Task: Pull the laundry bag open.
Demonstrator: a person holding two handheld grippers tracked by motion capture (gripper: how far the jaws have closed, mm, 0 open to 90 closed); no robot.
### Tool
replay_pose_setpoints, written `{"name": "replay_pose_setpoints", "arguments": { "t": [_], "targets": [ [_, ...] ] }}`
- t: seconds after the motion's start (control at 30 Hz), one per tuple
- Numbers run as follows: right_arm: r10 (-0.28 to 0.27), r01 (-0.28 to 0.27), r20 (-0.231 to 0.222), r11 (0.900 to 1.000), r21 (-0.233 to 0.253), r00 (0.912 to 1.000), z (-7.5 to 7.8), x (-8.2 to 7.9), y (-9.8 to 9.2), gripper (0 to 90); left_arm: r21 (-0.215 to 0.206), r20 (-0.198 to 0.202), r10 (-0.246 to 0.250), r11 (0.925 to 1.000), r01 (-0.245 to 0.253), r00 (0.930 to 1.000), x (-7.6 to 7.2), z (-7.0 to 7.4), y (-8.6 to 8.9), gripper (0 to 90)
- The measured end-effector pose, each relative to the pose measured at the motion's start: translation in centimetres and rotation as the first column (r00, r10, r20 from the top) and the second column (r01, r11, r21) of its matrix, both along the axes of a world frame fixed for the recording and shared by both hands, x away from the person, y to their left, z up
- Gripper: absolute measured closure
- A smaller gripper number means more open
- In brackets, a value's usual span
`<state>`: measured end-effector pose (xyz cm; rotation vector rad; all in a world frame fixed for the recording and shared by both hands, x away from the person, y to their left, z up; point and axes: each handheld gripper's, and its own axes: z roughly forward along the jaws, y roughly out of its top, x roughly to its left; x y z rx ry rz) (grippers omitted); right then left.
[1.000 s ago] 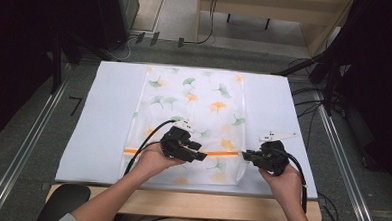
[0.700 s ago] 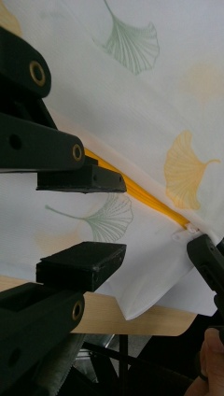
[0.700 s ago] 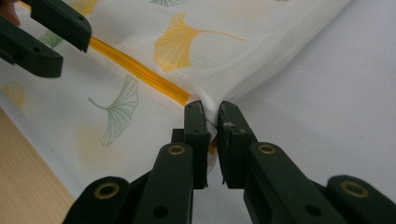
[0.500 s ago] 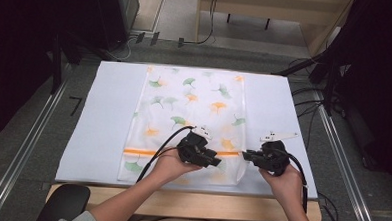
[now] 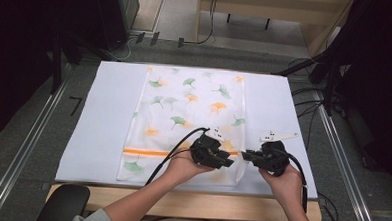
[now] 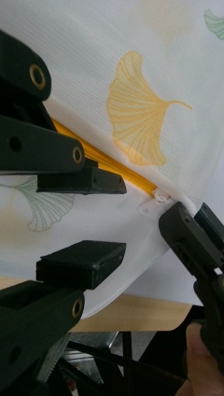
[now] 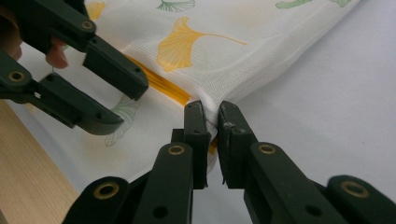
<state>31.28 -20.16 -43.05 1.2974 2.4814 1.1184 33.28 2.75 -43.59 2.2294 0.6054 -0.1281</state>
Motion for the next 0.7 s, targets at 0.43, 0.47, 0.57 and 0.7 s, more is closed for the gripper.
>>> {"name": "replay_pose_setpoints", "arguments": {
  "t": [0.43, 0.47, 0.57, 0.7],
  "targets": [
    [0.028, -0.028, 0.007, 0.999, 0.023, 0.9996, 0.3, -0.2, 0.4, 85.0, 0.038, 0.005, 0.028, 0.9989, -0.028, 0.9996, 0.8, -0.9, -1.6, 58.2],
    [0.031, -0.031, 0.008, 0.999, 0.024, 0.9995, 0.3, -0.2, 0.4, 85.0, 0.039, 0.005, 0.028, 0.9988, -0.028, 0.9996, 0.8, -0.9, -1.6, 58.1],
    [0.035, -0.036, 0.007, 0.999, 0.025, 0.9993, 0.3, -0.2, 0.6, 85.1, 0.033, 0.008, 0.032, 0.9989, -0.032, 0.9995, 0.8, -1.1, -1.7, 58.2],
    [0.047, -0.047, 0.013, 0.999, 0.025, 0.9988, 0.4, -0.3, 0.9, 85.1, 0.032, 0.016, 0.033, 0.9989, -0.034, 0.9993, 0.9, -1.2, -1.7, 60.6]
  ]
}}
